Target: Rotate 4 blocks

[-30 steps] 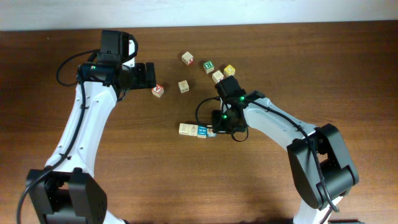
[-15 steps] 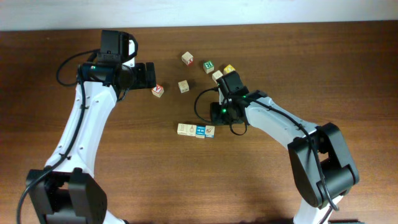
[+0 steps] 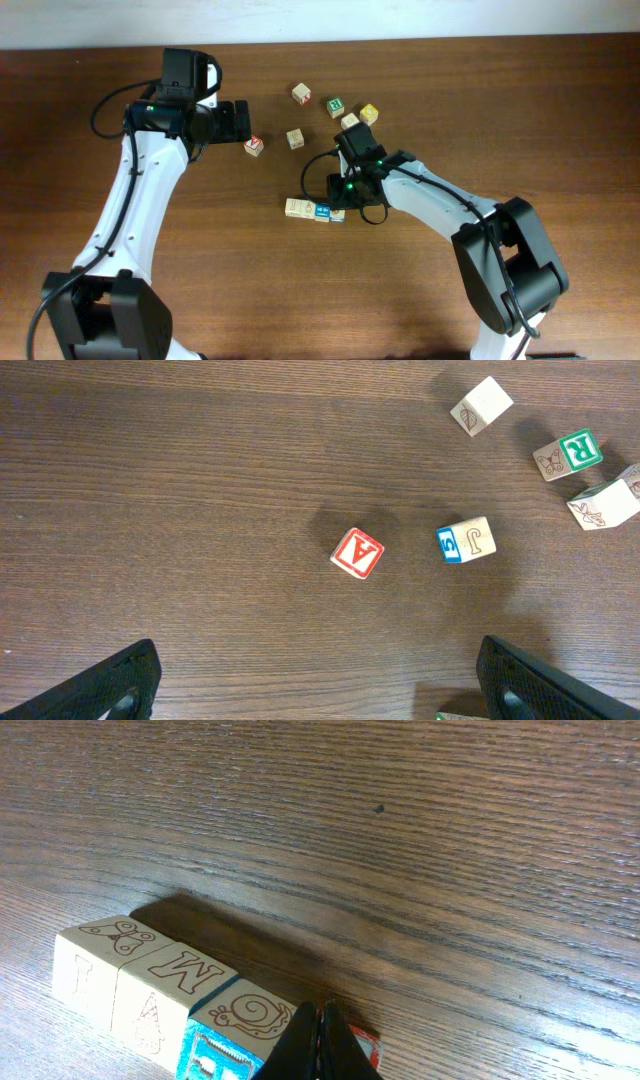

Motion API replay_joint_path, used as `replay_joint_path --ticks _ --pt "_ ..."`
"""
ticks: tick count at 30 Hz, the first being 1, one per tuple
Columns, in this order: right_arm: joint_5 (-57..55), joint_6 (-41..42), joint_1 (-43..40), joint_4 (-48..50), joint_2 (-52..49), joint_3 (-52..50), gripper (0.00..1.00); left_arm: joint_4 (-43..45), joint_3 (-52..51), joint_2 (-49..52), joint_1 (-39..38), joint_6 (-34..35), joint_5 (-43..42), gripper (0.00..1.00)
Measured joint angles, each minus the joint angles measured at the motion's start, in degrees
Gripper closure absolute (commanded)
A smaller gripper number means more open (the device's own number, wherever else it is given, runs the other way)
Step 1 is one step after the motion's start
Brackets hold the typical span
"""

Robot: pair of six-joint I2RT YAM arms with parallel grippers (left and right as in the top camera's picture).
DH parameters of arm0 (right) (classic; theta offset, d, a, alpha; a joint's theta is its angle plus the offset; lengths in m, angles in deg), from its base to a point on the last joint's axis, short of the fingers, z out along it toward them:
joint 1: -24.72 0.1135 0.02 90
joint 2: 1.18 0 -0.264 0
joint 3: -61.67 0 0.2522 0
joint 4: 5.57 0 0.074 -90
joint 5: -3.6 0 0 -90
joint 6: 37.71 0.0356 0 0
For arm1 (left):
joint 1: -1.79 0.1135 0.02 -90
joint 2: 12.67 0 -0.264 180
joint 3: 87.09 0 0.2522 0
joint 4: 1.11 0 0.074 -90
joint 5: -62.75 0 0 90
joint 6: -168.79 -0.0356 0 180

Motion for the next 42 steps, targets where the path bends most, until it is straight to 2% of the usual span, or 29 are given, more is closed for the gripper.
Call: replay_joint_path --ticks 5,7,10,12,13,14,16,17,18,19,22,26,32,33,35,36,42 --pt "0.0 0.0 0.0 0.09 0.0 0.0 0.95 0.0 0.0 0.0 0.0 0.0 0.0 0.01" --pt "0.26 0.0 -3.21 -4.28 0.07 4.94 0.91 -0.02 0.0 0.0 0.0 0.0 0.0 0.01" --pt "1.33 0.15 -9.62 -17.94 2.82 7.1 0.93 -0.15 0.0 0.0 -0.02 0.0 0.0 0.01" --pt "2.8 1.33 -7.91 -17.38 2.84 4.07 0.96 0.0 0.0 0.0 0.0 0.04 -1.66 0.01" --pt "3.04 4.37 -5.05 -12.31 2.95 1.31 0.96 -0.02 0.0 0.0 -0.02 0.17 -2.78 0.27" --pt "2.69 7.17 -2.16 -10.16 2.93 0.61 0.96 0.33 0.0 0.0 -0.11 0.17 -3.72 0.32" --pt "1.05 9.64 -0.52 -9.57 2.95 0.52 0.96 -2.47 0.0 0.42 -0.11 1.68 -4.15 0.35" --pt "-0.17 10.34 -0.48 -9.46 2.95 0.48 0.96 -3.08 0.0 2.47 -0.11 2.4 -4.15 0.4" --pt "-0.48 10.49 -0.52 -9.31 2.95 0.48 0.96 -3.21 0.0 4.28 -0.11 2.75 -4.15 0.56" --pt "-0.42 10.47 -0.85 -9.42 2.95 0.46 0.96 -4.76 -0.02 6.19 -0.11 2.97 -4.15 1.0" --pt "-0.46 10.49 -2.6 -10.6 2.95 0.46 0.96 -11.85 -0.13 8.66 -0.35 3.39 -4.44 1.0" --pt "1.14 10.54 -2.08 -6.73 2.95 -3.08 0.96 -10.14 -5.81 9.33 -1.25 3.37 -7.72 1.0" --pt "2.4 10.47 -0.48 -3.54 2.95 -3.08 0.96 -10.05 -5.92 9.33 -5.53 3.37 -8.9 1.0" --pt "2.4 10.38 -0.48 -3.45 2.95 -3.08 0.96 -8.2 -8.0 9.29 -5.53 3.37 -9.27 1.0" --pt "2.54 10.01 -0.39 -3.52 2.95 -3.08 0.96 1.55 -18.16 9.68 -5.53 2.47 -14.51 1.0" --pt "2.6 9.97 -0.33 -3.39 2.95 -3.08 0.96 5.25 -20.13 9.68 -5.53 0.02 -17.51 1.0" --pt "2.6 9.97 -0.28 -3.37 2.95 -3.08 0.96 7.61 -20.57 9.68 -5.53 -2.91 -21.14 1.0"
